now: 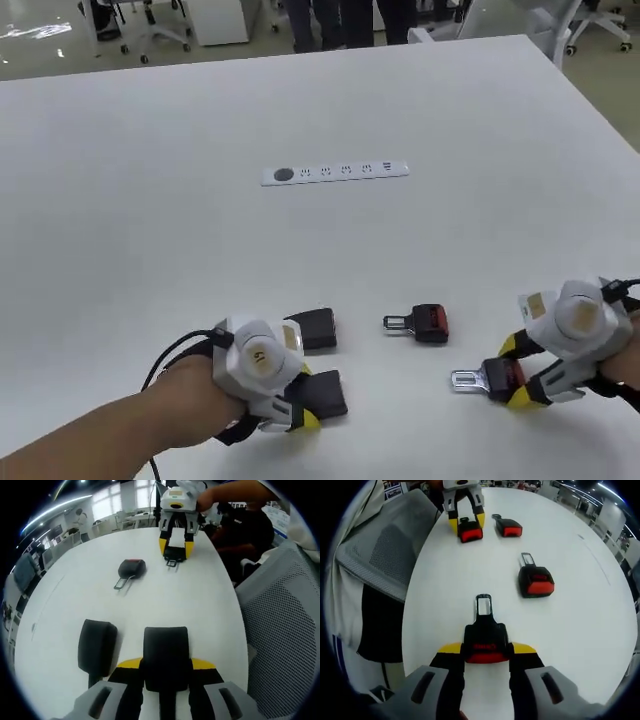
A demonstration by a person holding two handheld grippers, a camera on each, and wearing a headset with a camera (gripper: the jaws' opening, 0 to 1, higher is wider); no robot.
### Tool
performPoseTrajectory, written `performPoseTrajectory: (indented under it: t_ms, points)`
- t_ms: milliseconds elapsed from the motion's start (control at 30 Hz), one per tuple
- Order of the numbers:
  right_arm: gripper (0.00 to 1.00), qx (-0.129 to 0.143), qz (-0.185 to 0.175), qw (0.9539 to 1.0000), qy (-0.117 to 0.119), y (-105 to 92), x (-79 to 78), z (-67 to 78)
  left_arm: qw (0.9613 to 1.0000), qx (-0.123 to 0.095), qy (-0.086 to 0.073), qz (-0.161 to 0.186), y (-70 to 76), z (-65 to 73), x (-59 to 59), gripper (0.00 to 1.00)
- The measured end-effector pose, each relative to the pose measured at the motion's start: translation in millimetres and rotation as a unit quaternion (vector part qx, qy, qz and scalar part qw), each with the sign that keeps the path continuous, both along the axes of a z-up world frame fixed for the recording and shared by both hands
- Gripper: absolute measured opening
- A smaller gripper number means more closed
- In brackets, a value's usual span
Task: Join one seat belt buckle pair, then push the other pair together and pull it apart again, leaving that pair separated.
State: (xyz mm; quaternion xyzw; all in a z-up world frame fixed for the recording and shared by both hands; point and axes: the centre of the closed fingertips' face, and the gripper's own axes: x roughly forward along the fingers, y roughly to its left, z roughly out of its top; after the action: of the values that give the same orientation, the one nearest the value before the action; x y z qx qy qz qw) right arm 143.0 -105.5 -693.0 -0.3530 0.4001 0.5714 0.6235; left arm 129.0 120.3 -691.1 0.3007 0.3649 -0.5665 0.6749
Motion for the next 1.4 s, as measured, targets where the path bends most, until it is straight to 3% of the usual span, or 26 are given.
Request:
performPoseTrajectory:
  t_ms: [100,367,800,1033,1400]
  points:
    - [0.33,-0.007,0.011,0.9999,0.001,-0.6,-0.1,-0.8,0.9999,-0.001,0.001,-0.010,-1.5,0.4,0.3,0.35]
    - [0.33,-0.013,0.017,0.9998,0.001,-2.7,1.7,-2.7,0.9989,0.023,0.003,-0.040,-6.3,0.2,-1.4,0.35]
    - [0.33,-0.010,-0.022,0.9997,-0.003,0.3,3.9,-3.7,0.9991,0.008,0.005,-0.041,-7.6,0.7,-2.2,0.34]
    - [0.33,0.003,-0.013,0.9999,-0.007,21.9,-1.2,-3.0,0.9990,0.007,0.004,-0.044,-7.4,-0.5,-1.9,0.34]
    - [0.33,0.047,0.011,0.9988,-0.011,81.0,-9.2,-1.8,0.9991,0.007,0.005,-0.043,-6.1,-2.3,-0.5,0.34]
